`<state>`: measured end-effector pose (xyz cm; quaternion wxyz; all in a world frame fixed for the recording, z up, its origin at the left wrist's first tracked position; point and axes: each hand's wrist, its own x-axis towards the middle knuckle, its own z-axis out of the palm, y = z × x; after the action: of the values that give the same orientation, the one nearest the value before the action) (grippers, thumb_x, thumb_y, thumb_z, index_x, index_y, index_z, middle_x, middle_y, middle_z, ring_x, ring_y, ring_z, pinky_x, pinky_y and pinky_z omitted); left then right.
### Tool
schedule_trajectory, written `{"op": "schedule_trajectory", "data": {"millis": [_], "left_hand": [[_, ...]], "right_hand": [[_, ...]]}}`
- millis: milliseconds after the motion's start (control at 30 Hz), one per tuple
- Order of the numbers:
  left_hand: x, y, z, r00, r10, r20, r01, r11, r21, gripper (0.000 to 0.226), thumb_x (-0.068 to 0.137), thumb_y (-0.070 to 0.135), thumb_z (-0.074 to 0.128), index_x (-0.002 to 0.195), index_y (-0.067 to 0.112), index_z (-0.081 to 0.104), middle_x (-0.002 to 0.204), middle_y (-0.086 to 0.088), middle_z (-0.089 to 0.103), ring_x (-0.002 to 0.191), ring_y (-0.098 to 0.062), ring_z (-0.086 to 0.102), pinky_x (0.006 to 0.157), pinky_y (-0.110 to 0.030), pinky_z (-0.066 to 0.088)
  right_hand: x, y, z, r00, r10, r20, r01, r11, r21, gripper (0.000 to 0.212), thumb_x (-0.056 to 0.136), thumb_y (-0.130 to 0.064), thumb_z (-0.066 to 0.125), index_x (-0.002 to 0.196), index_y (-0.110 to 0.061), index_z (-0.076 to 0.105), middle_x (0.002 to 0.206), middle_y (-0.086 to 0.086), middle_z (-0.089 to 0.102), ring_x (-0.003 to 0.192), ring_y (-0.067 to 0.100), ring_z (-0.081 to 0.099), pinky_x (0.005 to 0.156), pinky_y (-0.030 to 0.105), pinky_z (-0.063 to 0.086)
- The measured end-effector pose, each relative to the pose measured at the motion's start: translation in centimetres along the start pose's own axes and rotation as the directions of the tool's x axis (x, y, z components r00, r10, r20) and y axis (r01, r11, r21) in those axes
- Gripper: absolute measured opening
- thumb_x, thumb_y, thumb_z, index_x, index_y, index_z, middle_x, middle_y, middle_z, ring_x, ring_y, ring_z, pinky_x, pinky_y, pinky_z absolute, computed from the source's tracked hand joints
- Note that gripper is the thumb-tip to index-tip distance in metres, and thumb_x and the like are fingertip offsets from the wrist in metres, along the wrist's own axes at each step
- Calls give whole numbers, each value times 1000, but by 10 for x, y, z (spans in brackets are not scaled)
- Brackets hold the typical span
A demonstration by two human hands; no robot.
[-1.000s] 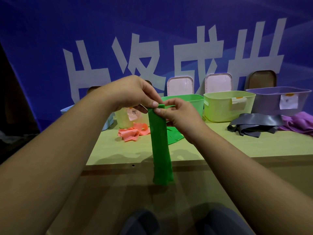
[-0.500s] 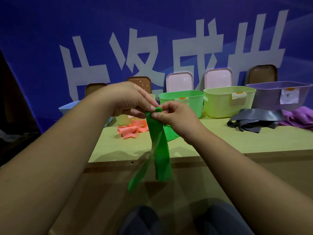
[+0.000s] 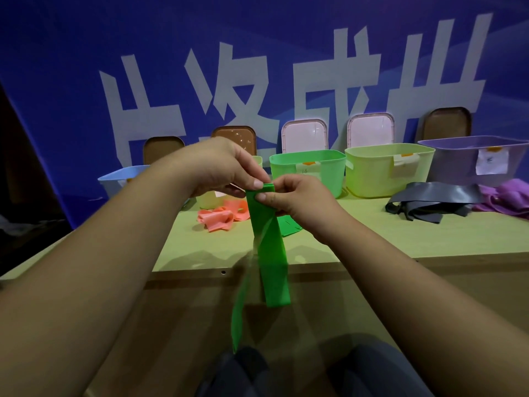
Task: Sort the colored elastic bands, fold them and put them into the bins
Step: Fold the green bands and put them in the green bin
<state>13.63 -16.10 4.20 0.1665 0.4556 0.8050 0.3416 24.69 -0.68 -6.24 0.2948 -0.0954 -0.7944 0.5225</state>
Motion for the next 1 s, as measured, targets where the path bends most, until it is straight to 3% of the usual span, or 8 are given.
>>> {"op": "schedule_trajectory", "data": {"millis": [167,333,400,500,633,767,867,1000], "left_hand": [[3,0,3,994,86,-71,-78,990,115,20,91,10,82,97,28,86,90,10,81,94,-15,76,71,-24,61],[4,0,4,970,203,-137,-178,968,176,17,91,18,84,100,32,84,89,16,79,86,-8,75,67,-19,58],[4,-4,4,956,236,-176,-213,967,139,17,92,21,84,104,33,84,93,16,79,87,-7,75,68,-18,59],[4,-13,7,935,267,-235,-273,962,4,22,94,29,81,116,32,80,105,16,79,96,-3,75,75,-21,63],[3,-37,21,980,151,-130,-179,953,-243,49,81,44,81,126,27,72,117,3,78,107,-16,75,90,-36,64],[8,-64,49,992,119,-49,-127,971,-202,23,97,32,76,120,30,72,111,6,80,103,-17,76,94,-44,62],[12,-79,64,995,92,-44,-99,966,-240,25,99,31,75,124,25,73,116,4,80,111,-21,75,101,-51,60],[17,-87,86,995,102,2,-94,927,-363,25,104,30,68,128,23,73,122,5,80,118,-18,74,109,-53,55]], "right_hand": [[0,0,-1,1000,-9,11,9,1000,-16,21,92,-27,85,100,-9,77,96,9,79,85,17,72,76,35,61],[2,1,-6,999,-21,-26,22,999,40,25,89,-31,87,92,-10,74,74,-9,70,75,7,65,71,33,51],[3,1,-7,999,-34,-40,38,996,84,30,89,-30,87,92,-5,71,76,-5,69,81,14,68,76,39,55],[5,0,-8,998,-53,-45,60,984,168,17,93,-23,84,89,-13,71,88,8,77,89,27,77,85,48,63],[5,-5,-10,993,-76,-90,94,969,229,20,97,-16,79,100,0,68,85,7,75,79,21,77,71,40,63],[9,-7,-15,990,-70,-126,100,963,252,10,99,-20,78,93,-16,71,90,4,78,85,23,77,75,45,63],[12,-8,-19,985,-73,-155,107,969,225,11,99,-23,77,99,-14,72,96,5,80,92,25,78,84,52,63],[19,-8,-24,977,-68,-200,110,972,208,13,99,-22,77,100,-10,71,93,6,80,88,23,77,82,52,64]]}}
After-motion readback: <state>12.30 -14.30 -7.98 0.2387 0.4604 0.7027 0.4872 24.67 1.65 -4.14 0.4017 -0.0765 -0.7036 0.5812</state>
